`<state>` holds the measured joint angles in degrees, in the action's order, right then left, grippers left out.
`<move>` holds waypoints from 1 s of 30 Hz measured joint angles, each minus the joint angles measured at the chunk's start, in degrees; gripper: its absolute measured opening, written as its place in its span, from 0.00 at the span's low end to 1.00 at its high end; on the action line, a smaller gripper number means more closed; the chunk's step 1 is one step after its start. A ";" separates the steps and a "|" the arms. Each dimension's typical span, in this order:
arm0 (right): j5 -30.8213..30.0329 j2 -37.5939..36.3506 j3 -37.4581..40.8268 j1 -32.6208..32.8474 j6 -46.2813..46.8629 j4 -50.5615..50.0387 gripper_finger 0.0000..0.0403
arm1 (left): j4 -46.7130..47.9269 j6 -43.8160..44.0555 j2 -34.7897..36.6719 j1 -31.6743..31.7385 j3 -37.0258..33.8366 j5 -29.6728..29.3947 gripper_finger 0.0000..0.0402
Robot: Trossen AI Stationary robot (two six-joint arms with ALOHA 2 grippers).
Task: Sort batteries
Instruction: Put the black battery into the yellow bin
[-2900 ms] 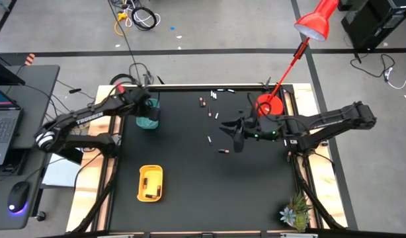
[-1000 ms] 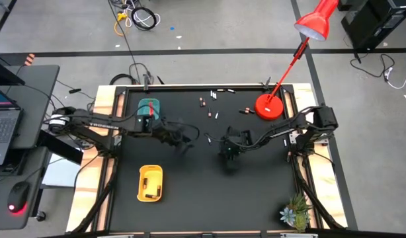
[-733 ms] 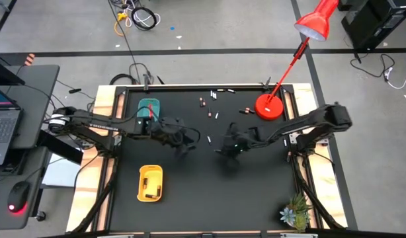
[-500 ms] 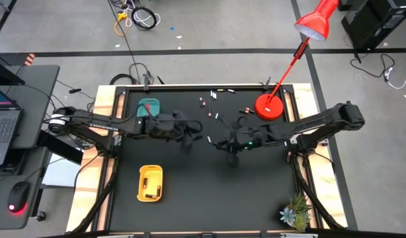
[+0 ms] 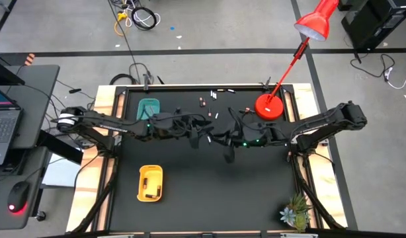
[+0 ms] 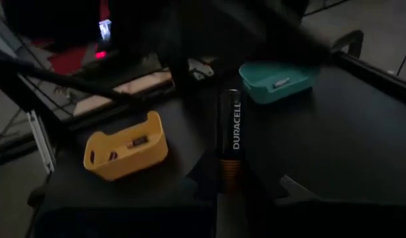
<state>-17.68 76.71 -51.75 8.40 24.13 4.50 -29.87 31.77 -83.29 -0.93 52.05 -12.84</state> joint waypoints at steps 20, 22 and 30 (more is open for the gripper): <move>-2.78 -0.33 0.02 0.22 0.07 10.00 0.11 | -5.07 4.44 -1.40 -0.79 0.09 0.72 0.21; -2.76 -0.33 0.09 0.21 0.83 9.88 0.13 | -4.79 4.04 -1.38 -0.79 0.09 0.42 0.11; -0.87 -0.33 0.05 0.20 1.65 8.42 0.36 | -2.41 3.23 -0.93 -0.70 0.11 -0.13 0.12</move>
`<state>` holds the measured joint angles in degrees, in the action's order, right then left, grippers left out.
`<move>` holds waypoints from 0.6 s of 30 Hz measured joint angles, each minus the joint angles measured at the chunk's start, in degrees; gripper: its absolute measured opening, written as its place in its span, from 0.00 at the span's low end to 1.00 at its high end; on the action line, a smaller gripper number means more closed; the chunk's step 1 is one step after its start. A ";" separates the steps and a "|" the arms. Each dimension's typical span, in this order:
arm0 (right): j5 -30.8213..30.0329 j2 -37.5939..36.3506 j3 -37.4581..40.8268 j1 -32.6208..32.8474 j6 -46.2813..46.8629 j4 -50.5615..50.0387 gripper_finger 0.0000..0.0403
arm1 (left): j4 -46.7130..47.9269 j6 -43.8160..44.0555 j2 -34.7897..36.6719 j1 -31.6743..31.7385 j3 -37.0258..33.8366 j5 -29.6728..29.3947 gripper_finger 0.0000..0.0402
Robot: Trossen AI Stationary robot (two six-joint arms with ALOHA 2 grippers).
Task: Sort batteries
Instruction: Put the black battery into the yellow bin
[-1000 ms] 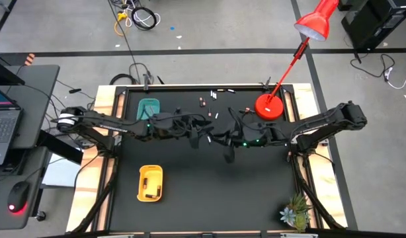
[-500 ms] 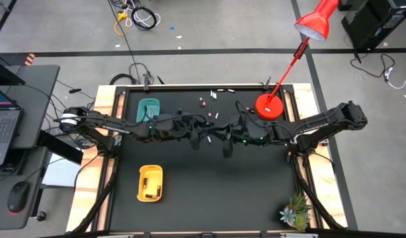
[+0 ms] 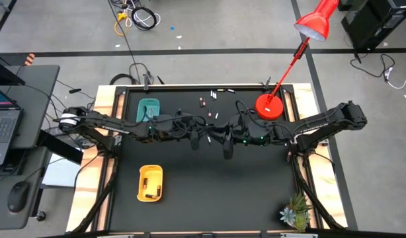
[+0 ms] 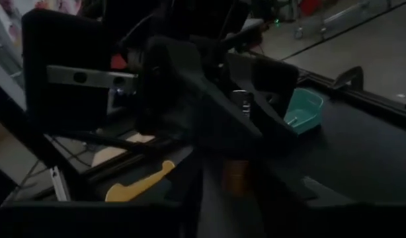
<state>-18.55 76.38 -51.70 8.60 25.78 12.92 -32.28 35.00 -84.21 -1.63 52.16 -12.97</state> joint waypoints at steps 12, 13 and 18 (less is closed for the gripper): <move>12.28 -1.56 -0.16 1.14 4.22 -21.35 0.51 | 55.71 11.99 14.32 -6.19 -0.02 30.65 0.12; 12.02 -1.53 -0.16 1.14 4.17 -22.33 0.51 | 62.32 12.38 14.64 -8.25 -0.03 31.95 0.12; 7.68 -1.53 -0.14 0.76 4.07 -22.81 0.48 | 75.72 17.14 14.65 -20.01 -2.47 33.92 0.12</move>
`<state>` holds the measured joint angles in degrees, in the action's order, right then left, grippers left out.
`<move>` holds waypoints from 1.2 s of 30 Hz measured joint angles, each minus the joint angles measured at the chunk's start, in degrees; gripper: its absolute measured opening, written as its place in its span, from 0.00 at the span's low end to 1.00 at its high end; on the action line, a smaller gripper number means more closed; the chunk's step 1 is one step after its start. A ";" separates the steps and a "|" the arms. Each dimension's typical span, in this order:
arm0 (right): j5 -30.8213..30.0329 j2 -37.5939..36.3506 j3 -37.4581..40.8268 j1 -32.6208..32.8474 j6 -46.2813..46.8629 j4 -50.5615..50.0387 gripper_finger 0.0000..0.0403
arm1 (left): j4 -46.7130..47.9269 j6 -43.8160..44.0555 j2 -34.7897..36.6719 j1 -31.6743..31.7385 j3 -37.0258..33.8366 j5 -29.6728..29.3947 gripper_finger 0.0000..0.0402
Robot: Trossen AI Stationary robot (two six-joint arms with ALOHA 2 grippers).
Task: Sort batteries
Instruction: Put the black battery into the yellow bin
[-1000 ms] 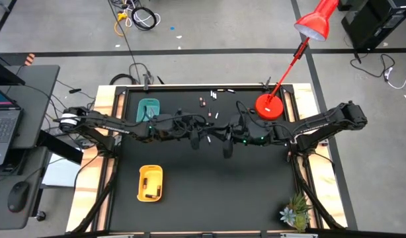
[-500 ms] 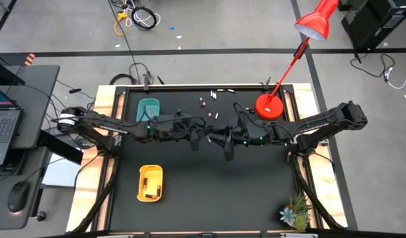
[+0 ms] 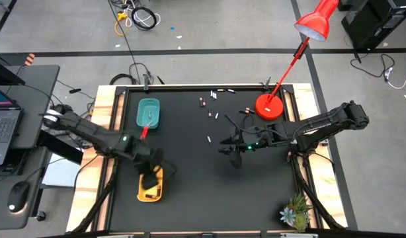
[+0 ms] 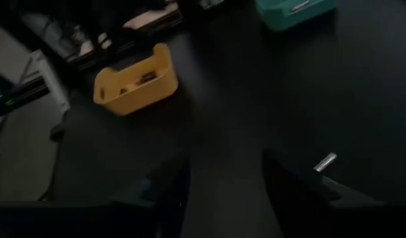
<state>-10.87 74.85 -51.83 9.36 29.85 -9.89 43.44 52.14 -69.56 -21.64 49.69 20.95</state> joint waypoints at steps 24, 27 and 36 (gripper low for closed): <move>8.87 0.04 0.05 -0.61 9.00 -26.15 0.45 | -15.58 22.24 -0.20 -8.40 -13.95 -12.81 0.28; 12.64 0.04 0.07 -0.61 7.84 -34.64 0.45 | -15.60 21.99 -0.20 -8.40 -13.18 -12.81 0.33; 23.42 2.93 0.07 -3.42 -1.63 -50.65 0.46 | -15.32 12.93 -0.04 -8.10 -4.85 -13.35 0.37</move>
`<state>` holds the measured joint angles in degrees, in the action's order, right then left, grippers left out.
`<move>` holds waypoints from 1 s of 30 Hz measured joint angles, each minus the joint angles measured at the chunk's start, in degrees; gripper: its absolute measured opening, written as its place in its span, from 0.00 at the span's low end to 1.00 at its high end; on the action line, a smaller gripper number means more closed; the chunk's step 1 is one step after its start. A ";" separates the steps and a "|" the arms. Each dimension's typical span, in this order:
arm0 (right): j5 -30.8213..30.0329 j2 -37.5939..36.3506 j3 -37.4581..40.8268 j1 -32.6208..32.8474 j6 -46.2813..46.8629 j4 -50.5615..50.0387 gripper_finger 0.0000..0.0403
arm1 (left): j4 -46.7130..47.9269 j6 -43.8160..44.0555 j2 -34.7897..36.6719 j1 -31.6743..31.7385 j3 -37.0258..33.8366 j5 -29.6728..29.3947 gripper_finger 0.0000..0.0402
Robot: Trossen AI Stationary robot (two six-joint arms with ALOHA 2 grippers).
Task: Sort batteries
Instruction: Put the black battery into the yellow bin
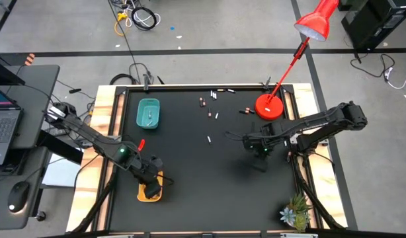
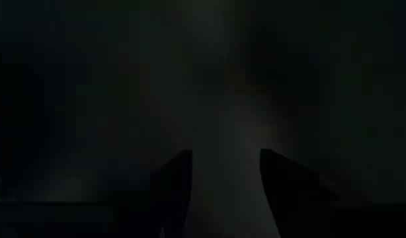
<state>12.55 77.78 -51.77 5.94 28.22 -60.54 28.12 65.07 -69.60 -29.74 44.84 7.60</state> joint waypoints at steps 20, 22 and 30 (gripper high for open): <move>-5.59 19.60 3.47 -0.40 -30.84 -17.90 0.50 | 13.09 -9.89 0.04 0.77 17.45 -22.29 0.36; -5.61 19.40 5.38 -0.30 -31.64 -17.30 0.52 | 14.01 -9.92 0.02 0.77 17.45 -22.27 0.36; -6.95 15.73 5.01 2.67 -30.60 -16.72 0.62 | 15.26 -9.43 0.08 0.75 17.45 -22.14 0.36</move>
<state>5.59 93.51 -46.76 8.61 -2.38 -77.26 43.38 55.64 -69.52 -28.99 62.28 -14.55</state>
